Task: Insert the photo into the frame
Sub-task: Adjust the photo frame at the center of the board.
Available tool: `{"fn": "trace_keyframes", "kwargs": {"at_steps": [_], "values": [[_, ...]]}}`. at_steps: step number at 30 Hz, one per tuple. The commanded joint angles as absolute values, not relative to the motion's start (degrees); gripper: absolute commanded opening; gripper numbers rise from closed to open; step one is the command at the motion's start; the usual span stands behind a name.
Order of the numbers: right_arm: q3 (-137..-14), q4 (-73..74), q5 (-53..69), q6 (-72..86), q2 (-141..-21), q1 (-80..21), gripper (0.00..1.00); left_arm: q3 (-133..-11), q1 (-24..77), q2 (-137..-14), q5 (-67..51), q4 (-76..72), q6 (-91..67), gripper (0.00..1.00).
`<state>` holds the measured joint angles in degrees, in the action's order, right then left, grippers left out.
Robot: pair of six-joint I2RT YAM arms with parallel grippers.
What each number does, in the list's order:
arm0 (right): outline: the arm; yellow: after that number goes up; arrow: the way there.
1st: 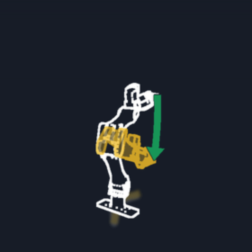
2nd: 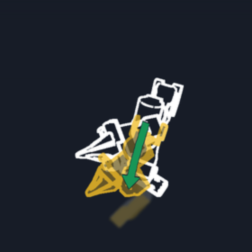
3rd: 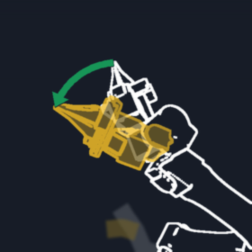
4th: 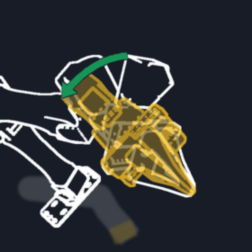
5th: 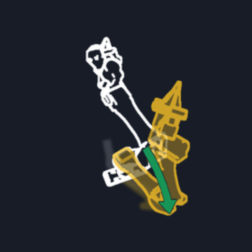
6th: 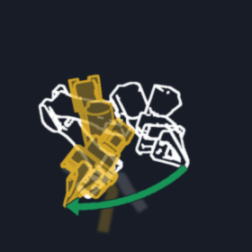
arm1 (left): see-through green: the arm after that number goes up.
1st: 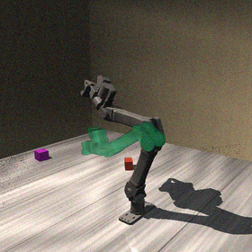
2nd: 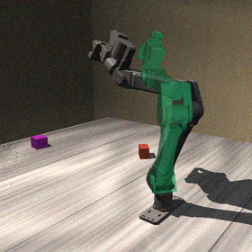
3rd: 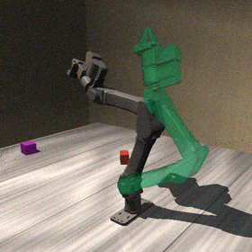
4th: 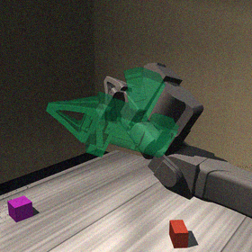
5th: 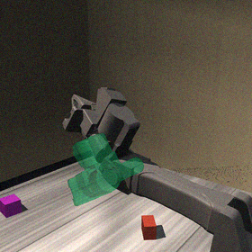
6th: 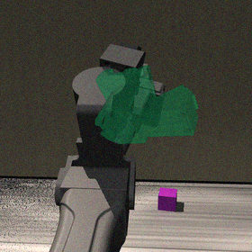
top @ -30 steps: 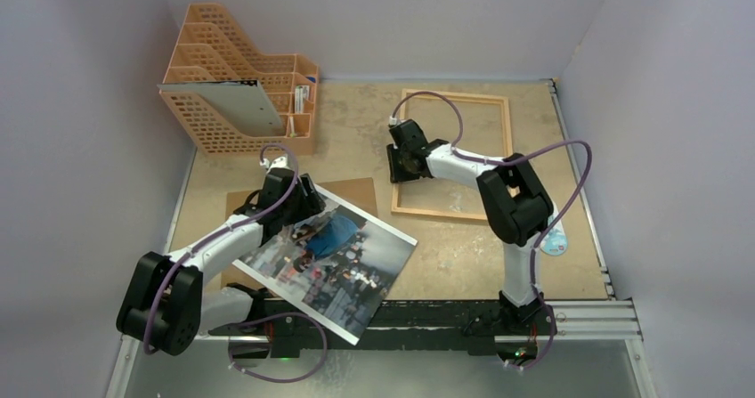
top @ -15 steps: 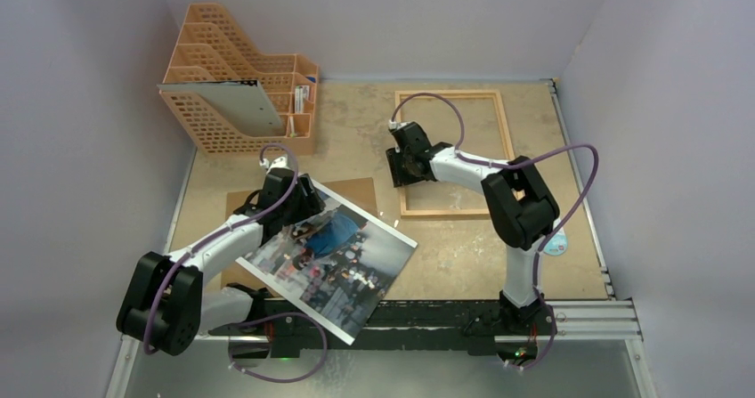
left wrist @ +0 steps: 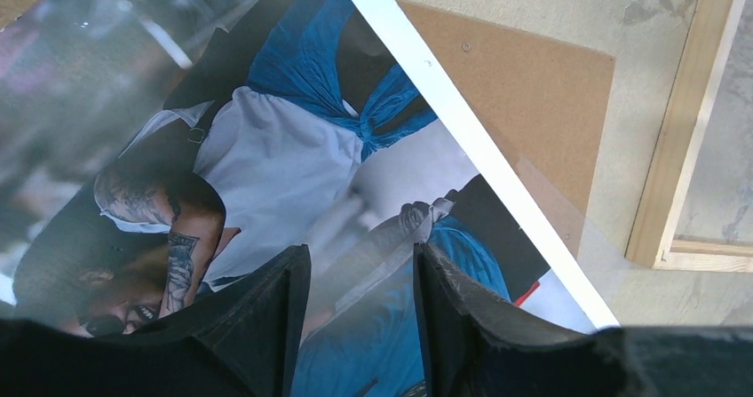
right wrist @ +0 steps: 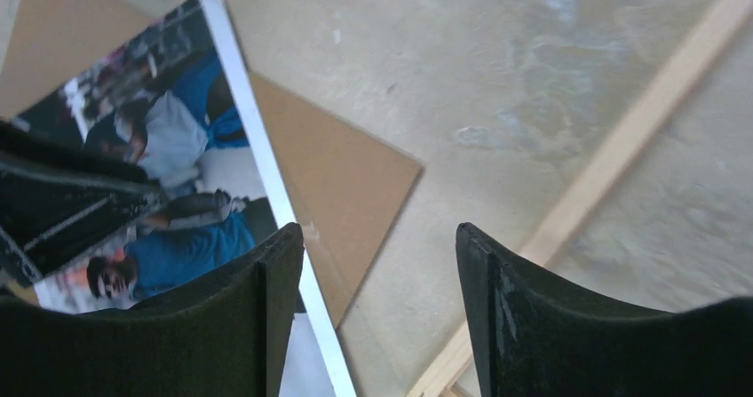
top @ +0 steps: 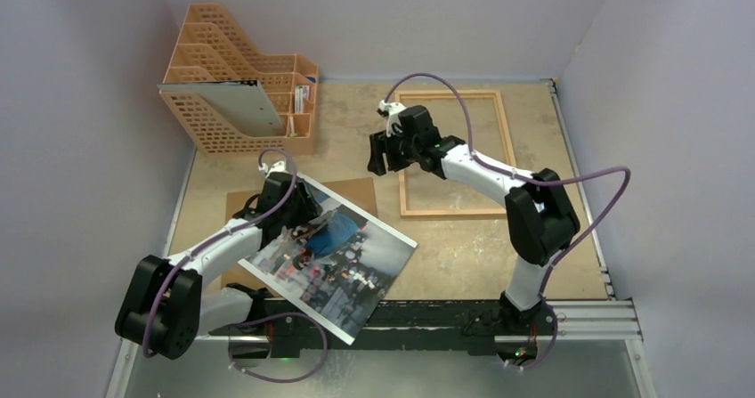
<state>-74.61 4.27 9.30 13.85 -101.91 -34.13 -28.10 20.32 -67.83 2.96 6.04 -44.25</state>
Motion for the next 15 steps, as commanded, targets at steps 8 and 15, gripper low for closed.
{"fn": "trace_keyframes", "kwargs": {"at_steps": [8, 15], "values": [[-75.76, 8.13, 24.62, 4.49, -109.94, -35.36, 0.67, -24.99, 20.04, -67.16, 1.67, 3.56, -45.47, 0.40], [-76.24, 11.68, 21.17, 3.91, -111.59, -36.74, 0.72, -24.34, 20.04, -67.91, 3.12, 5.78, -46.52, 0.38]]}}
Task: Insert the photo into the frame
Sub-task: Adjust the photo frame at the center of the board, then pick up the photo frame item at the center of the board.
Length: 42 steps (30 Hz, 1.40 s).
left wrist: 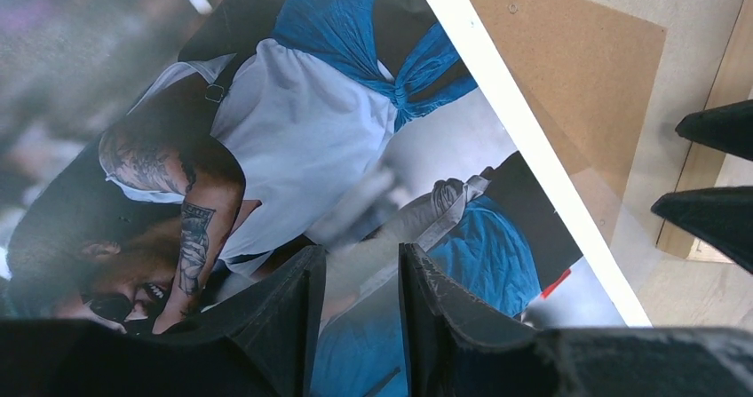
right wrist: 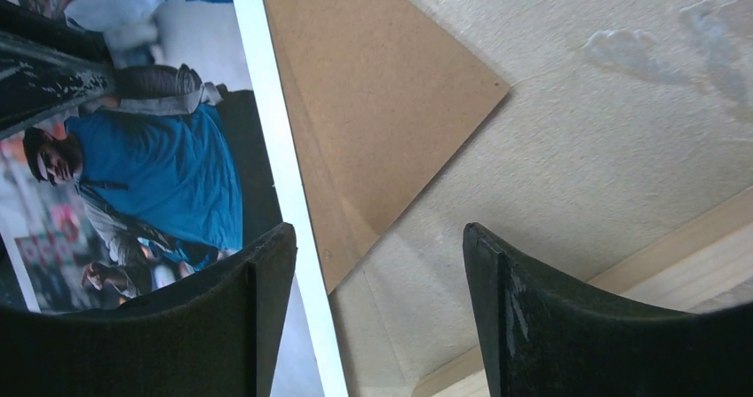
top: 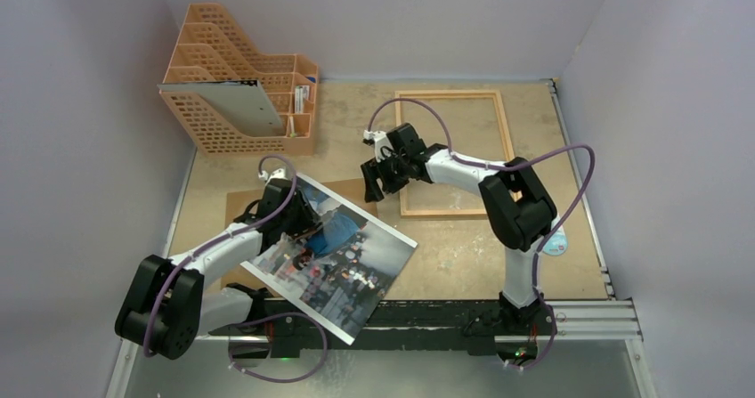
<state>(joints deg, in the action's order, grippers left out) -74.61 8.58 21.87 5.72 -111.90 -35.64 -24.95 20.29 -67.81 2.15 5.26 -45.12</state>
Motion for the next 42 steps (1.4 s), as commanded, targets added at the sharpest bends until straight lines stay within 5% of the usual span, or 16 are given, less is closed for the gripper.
{"fn": "trace_keyframes", "kwargs": {"at_steps": [1, 24, 42], "values": [[-76.22, 12.03, 21.04, 3.95, -111.56, -37.01, 0.72, -24.15, 20.04, -68.08, 3.38, 6.05, -46.74, 0.38], [-74.84, 21.80, 33.11, -3.77, -113.58, -38.67, 0.66, -17.86, 20.13, -72.71, 4.77, 3.74, -49.38, 0.35], [-76.90, 24.34, 40.04, -4.60, -111.70, -38.66, 0.44, -17.29, 20.13, -72.33, 4.21, 3.69, -50.44, 0.35]]}}
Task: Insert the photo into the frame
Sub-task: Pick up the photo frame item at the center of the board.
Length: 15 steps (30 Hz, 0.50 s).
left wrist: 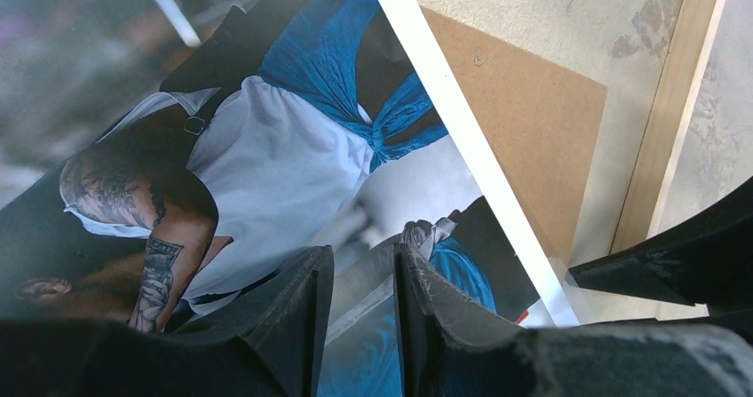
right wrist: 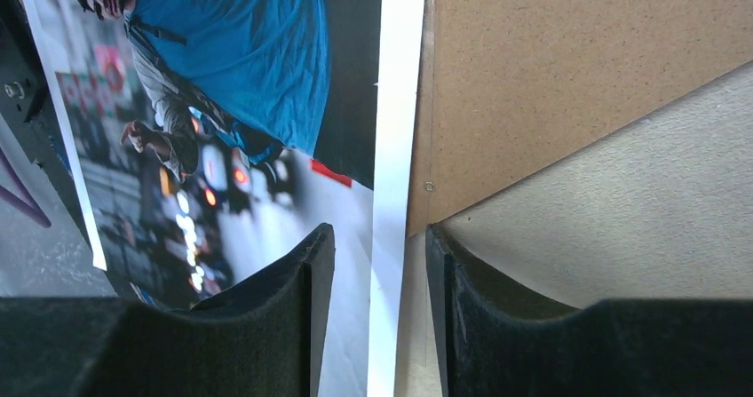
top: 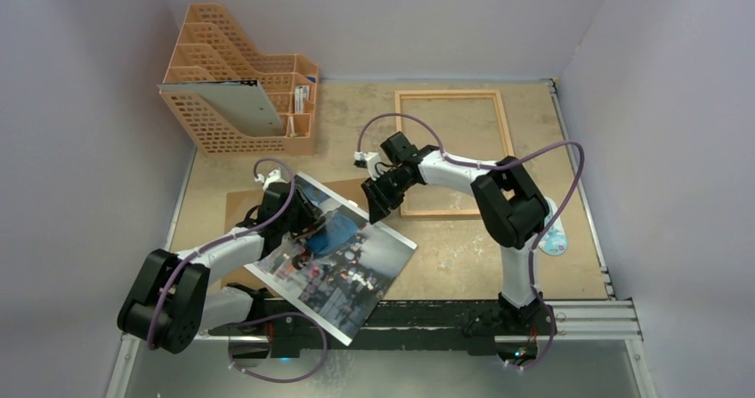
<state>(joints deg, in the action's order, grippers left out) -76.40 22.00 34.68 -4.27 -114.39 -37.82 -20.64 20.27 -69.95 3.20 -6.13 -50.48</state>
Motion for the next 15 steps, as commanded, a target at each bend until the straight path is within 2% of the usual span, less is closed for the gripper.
{"fn": "trace_keyframes", "kwargs": {"at_steps": [1, 9, 15], "values": [[-76.64, 24.45, 40.10, -4.61, -111.40, -38.64, 0.42, -17.36, 20.13, -72.33, 4.22, 3.74, -50.48, 0.35], [-74.42, 24.51, 38.25, -3.45, -110.26, -38.58, 0.39, -17.84, 20.13, -71.83, 4.92, 4.41, -50.28, 0.33], [-73.62, 23.47, 39.86, -3.16, -109.94, -38.59, 0.28, -17.75, 20.13, -71.73, 4.83, 4.42, -50.11, 0.33]]}}
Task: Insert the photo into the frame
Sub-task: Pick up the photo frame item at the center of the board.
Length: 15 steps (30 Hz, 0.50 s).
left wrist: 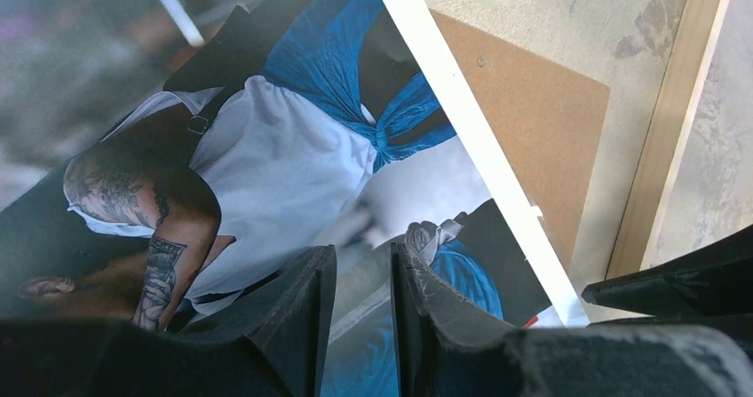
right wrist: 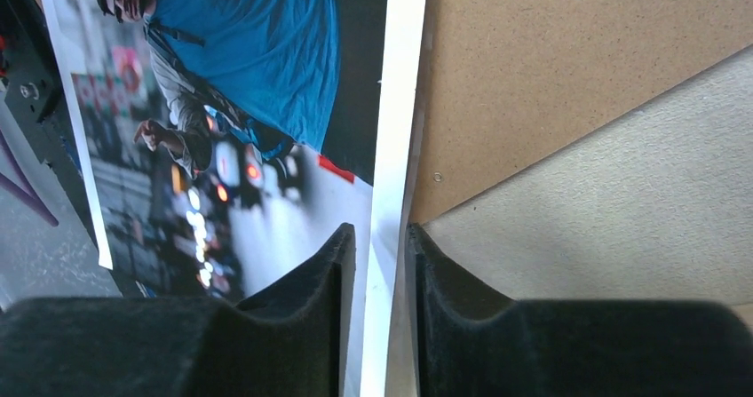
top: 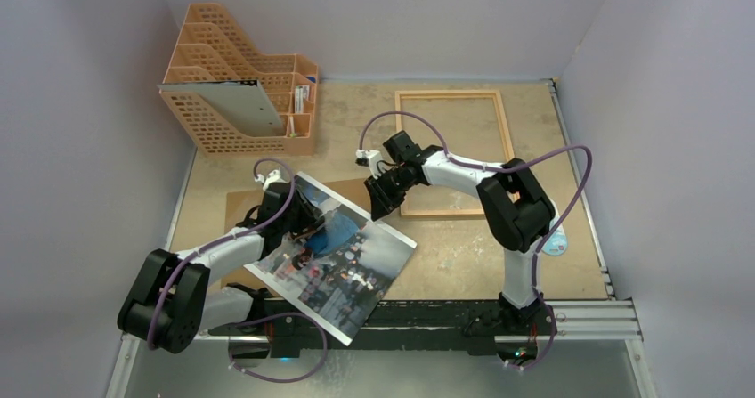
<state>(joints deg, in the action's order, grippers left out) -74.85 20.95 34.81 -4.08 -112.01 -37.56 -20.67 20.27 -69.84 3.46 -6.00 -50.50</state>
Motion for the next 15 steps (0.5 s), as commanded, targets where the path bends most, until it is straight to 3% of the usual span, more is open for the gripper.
{"fn": "trace_keyframes", "kwargs": {"at_steps": [1, 15], "values": [[-73.45, 23.43, 40.07, -3.09, -109.94, -38.58, 0.26, -17.73, 20.13, -71.64, 4.83, 4.46, -50.10, 0.33], [-71.49, 18.63, 50.52, -1.38, -107.97, -38.58, 0.32, -17.45, 20.14, -70.82, 5.08, 4.52, -50.20, 0.32]]}}
